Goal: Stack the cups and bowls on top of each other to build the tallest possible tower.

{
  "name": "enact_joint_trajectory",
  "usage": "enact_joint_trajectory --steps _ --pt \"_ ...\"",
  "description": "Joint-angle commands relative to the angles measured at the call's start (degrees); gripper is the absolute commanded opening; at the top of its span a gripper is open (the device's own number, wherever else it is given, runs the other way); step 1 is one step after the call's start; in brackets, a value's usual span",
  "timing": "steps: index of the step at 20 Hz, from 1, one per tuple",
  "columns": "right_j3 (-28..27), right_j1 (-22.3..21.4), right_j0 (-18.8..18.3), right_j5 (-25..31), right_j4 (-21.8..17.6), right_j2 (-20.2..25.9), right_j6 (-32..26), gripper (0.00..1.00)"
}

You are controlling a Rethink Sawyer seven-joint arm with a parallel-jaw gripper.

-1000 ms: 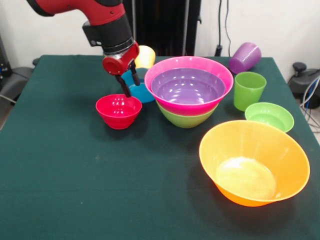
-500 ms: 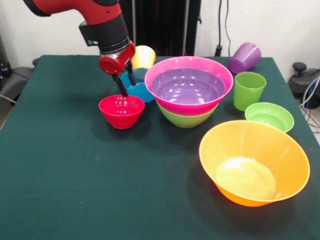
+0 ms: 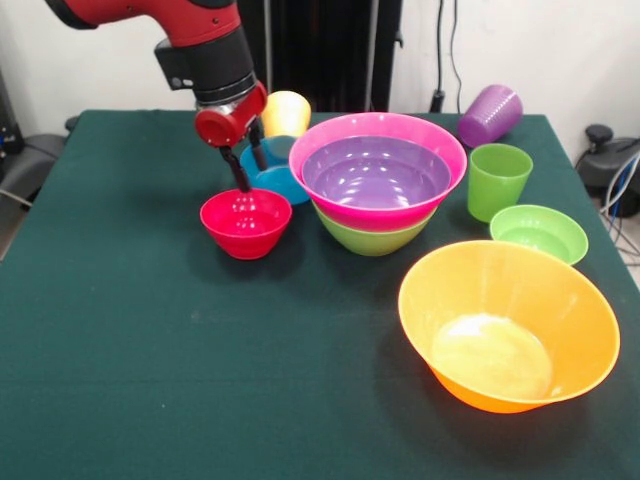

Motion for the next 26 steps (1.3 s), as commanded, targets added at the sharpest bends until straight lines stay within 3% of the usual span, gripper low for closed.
enact_joint_trajectory --steps 1,18,26 --pt "-4.20 -0.44 2.59 -1.95 -4.24 1.82 5.70 1.00" --pt "-1.02 -3.26 -2.54 -5.47 -2.84 9.88 5.91 1.00" --pt "-2.00 -2.21 -1.37 -5.26 -4.22 8.31 5.91 1.00"
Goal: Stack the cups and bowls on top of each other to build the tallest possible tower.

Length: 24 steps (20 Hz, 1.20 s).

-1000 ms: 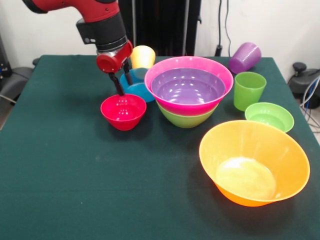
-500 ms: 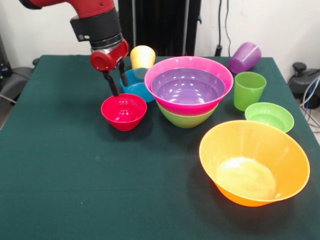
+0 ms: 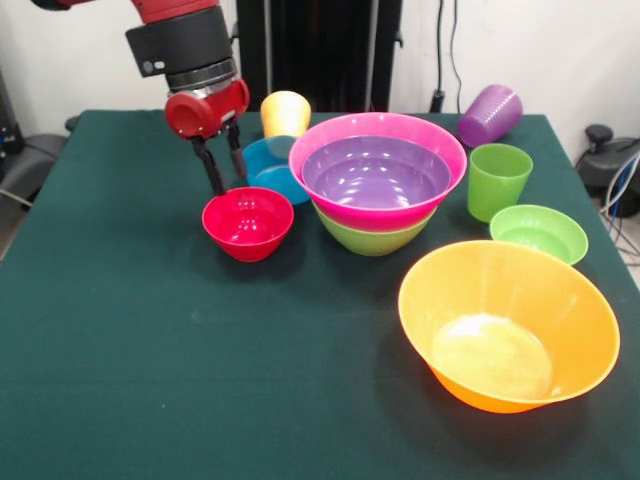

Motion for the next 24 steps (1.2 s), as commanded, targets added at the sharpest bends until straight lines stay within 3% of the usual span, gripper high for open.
enact_joint_trajectory --steps 1,9,18,24 --pt "-2.40 1.33 2.85 -0.05 -4.12 0.95 5.87 1.00" --pt "-5.99 3.43 7.58 6.11 -4.37 -6.58 5.87 1.00" --pt "-7.64 3.05 11.23 6.68 -4.95 -11.55 5.30 1.00" --pt "-7.44 2.45 11.11 5.62 -4.33 -11.97 5.01 1.00"
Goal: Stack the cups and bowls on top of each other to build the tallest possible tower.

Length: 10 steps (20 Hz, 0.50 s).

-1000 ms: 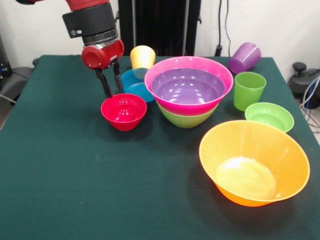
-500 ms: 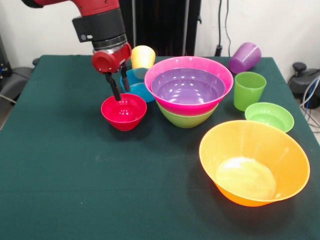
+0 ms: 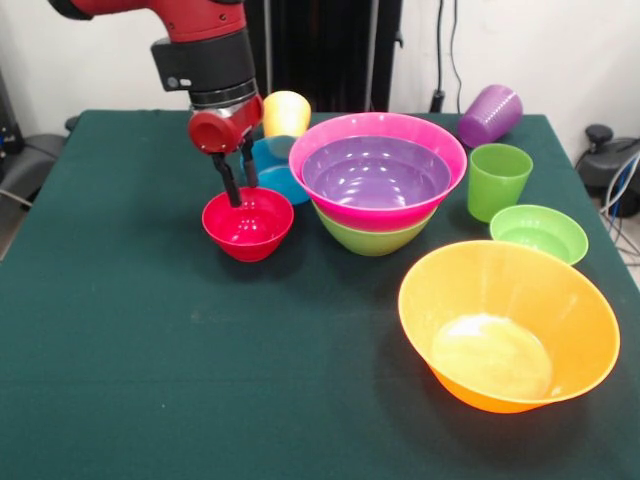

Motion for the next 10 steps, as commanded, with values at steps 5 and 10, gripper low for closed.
enact_joint_trajectory --steps 5,10 --pt "-5.36 2.73 3.09 5.37 -4.47 -4.67 5.33 1.00" --pt "-5.71 3.10 3.73 4.73 -4.43 -5.62 5.50 1.00"
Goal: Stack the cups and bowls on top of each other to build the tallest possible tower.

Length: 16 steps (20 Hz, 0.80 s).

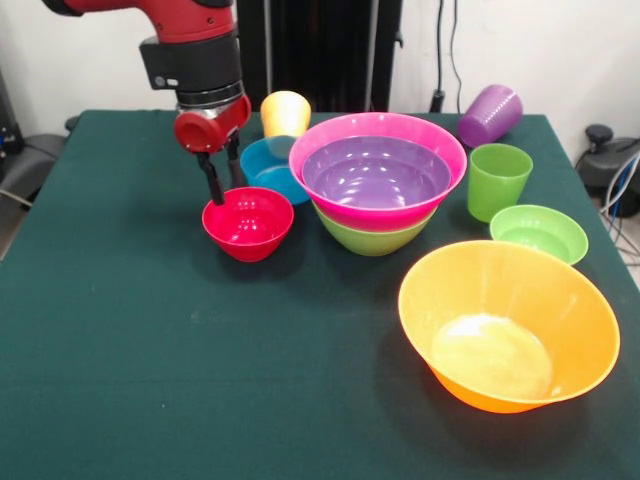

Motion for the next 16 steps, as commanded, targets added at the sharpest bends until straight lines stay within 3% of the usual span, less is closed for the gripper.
enact_joint_trajectory --steps 1,16 --pt "-5.16 3.17 3.45 4.77 -4.44 -2.89 5.52 1.00" --pt "-6.21 4.53 4.93 6.99 -4.18 -4.90 3.33 1.00"
